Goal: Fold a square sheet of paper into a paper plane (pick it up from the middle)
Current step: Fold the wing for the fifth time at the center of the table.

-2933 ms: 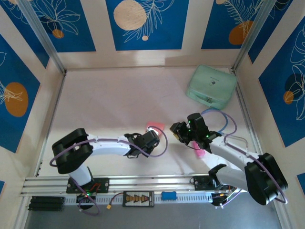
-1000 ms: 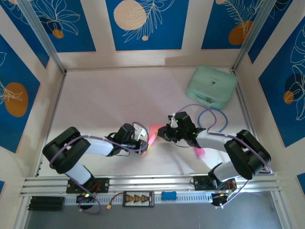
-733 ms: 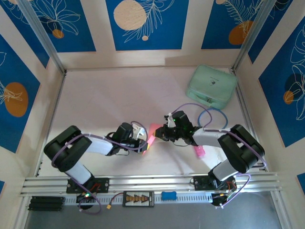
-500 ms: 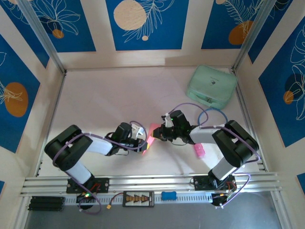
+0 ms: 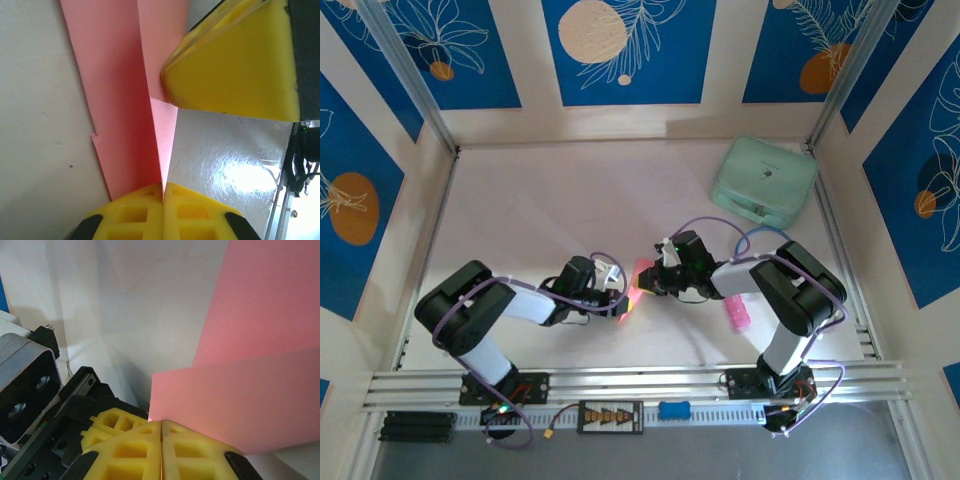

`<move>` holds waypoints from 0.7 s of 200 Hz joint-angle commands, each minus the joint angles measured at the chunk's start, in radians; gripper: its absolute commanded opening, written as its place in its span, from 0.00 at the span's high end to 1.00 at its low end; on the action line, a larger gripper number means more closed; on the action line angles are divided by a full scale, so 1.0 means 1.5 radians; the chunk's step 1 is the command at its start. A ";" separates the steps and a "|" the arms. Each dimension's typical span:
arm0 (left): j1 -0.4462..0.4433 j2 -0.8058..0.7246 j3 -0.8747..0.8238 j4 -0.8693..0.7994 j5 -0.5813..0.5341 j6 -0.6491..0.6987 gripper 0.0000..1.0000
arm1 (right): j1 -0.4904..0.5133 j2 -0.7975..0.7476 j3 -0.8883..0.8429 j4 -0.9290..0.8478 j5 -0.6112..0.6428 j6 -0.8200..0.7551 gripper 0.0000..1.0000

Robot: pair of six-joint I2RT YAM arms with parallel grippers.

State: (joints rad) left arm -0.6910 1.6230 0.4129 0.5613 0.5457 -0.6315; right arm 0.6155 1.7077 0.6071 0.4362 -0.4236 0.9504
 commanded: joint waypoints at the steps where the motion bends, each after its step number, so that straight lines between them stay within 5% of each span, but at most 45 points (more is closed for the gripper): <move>1: 0.016 0.020 -0.017 -0.051 -0.023 -0.004 1.00 | -0.006 0.007 0.011 0.011 -0.019 -0.006 0.91; 140: 0.016 0.046 0.015 -0.102 -0.012 -0.005 1.00 | 0.012 -0.018 0.029 -0.045 -0.008 -0.031 0.90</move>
State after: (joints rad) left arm -0.6788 1.6390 0.4370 0.5293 0.5774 -0.6495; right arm 0.6186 1.7016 0.6159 0.4114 -0.4259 0.9386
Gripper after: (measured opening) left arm 0.064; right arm 0.102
